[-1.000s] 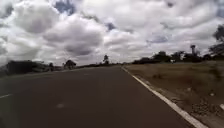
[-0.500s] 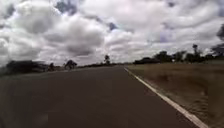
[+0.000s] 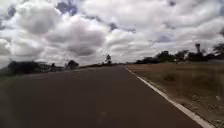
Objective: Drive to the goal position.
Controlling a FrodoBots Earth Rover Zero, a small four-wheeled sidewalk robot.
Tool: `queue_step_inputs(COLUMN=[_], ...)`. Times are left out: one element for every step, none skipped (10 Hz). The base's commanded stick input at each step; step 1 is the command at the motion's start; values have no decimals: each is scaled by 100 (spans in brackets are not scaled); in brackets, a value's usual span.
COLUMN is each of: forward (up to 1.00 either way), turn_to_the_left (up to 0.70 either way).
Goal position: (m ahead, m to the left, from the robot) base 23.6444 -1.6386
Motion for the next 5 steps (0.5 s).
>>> queue_step_inputs(forward=[78, 78, 78, 78, 78], turn_to_the_left=[-29, -31, -31, -31, -30])
